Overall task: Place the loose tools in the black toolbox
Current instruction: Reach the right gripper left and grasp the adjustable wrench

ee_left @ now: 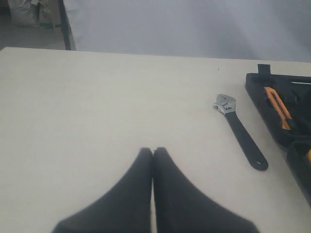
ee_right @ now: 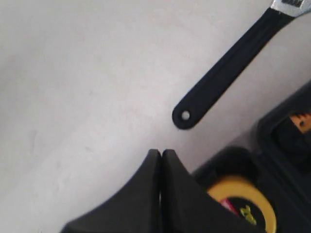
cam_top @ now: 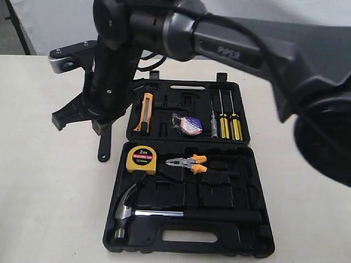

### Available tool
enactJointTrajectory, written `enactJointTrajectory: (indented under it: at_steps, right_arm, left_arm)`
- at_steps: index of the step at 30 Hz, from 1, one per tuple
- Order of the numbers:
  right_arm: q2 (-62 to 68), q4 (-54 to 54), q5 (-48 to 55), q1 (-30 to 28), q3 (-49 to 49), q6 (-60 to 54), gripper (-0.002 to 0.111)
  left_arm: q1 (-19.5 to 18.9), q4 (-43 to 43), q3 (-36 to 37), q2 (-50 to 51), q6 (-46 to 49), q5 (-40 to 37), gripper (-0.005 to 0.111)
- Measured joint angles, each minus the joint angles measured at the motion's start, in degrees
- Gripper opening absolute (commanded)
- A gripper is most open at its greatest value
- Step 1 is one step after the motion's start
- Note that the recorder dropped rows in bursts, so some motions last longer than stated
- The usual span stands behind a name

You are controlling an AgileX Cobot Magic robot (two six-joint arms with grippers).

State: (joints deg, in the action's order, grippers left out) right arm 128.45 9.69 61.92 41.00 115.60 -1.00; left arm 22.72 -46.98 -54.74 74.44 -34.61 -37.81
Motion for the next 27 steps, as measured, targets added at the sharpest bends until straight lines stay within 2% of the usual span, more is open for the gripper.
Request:
enactJointTrajectory:
  at_steps: [6, 11, 27]
  right_arm:
    - [11.19, -3.36, -0.11, 0.0, 12.85, 6.33, -0.001]
    - [17.93, -6.36, 1.11, 0.0, 19.62, 8.5, -0.001]
    - [21.79, -7.49, 5.15, 1.23, 21.86, 10.24, -0.001]
  left_arm:
    - [0.0, 0.0, 0.0, 0.0, 0.0, 0.0, 0.001]
    - [0.0, 0.0, 0.0, 0.0, 0.0, 0.0, 0.001]
    - [0.0, 0.0, 0.0, 0.0, 0.0, 0.0, 0.001]
